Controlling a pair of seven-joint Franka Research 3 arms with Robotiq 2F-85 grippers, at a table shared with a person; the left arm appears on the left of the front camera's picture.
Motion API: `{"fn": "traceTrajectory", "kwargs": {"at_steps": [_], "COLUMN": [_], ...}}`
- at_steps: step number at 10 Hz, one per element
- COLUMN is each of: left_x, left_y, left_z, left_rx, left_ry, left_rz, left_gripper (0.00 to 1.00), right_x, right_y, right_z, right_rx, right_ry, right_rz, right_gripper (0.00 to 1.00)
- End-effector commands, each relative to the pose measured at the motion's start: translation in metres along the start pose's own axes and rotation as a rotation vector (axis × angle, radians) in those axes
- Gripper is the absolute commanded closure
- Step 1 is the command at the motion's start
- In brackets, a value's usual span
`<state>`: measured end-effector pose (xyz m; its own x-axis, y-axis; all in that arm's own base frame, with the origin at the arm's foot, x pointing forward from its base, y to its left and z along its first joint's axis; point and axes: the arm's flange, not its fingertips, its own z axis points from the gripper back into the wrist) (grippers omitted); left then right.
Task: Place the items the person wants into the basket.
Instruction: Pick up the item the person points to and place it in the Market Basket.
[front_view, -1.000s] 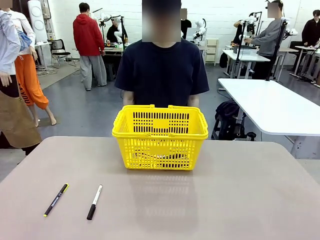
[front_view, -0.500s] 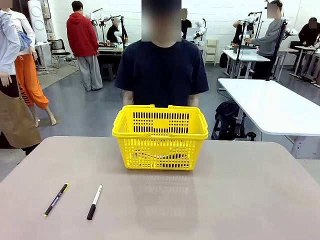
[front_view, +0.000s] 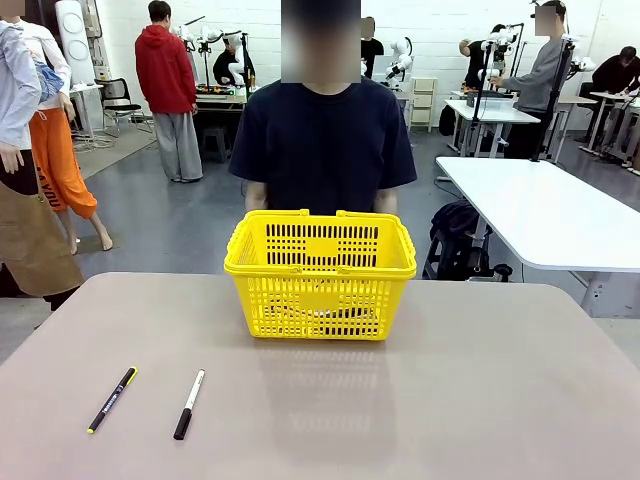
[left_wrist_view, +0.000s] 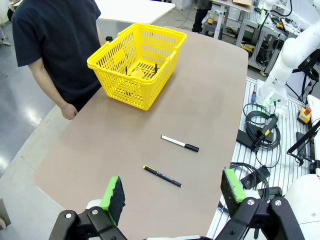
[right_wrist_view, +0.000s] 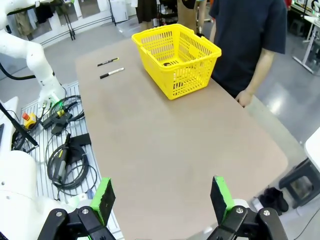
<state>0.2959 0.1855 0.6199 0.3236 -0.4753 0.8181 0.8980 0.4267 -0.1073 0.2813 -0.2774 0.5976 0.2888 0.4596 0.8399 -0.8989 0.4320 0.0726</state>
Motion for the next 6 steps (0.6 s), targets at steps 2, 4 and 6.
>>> {"fn": "traceTrajectory", "kwargs": {"at_steps": [2, 4, 6], "left_x": [-0.0008, -0.0008, -0.0008], "left_y": [-0.0008, -0.0008, -0.0008], "left_z": [-0.0004, -0.0004, -0.0004], "left_rx": [-0.004, -0.004, -0.004], "left_ry": [-0.019, -0.019, -0.019], "left_rz": [-0.021, -0.021, -0.021], "left_gripper": [0.00, 0.00, 0.00], "right_x": [0.0013, 0.0013, 0.0013], "right_y": [-0.0026, -0.0026, -0.0026], "right_z": [0.0013, 0.0013, 0.0013], "right_rx": [0.004, 0.004, 0.004], "right_ry": [-0.023, -0.023, -0.023], "right_rz": [0.021, 0.021, 0.021], "right_gripper": [0.00, 0.00, 0.00]}}
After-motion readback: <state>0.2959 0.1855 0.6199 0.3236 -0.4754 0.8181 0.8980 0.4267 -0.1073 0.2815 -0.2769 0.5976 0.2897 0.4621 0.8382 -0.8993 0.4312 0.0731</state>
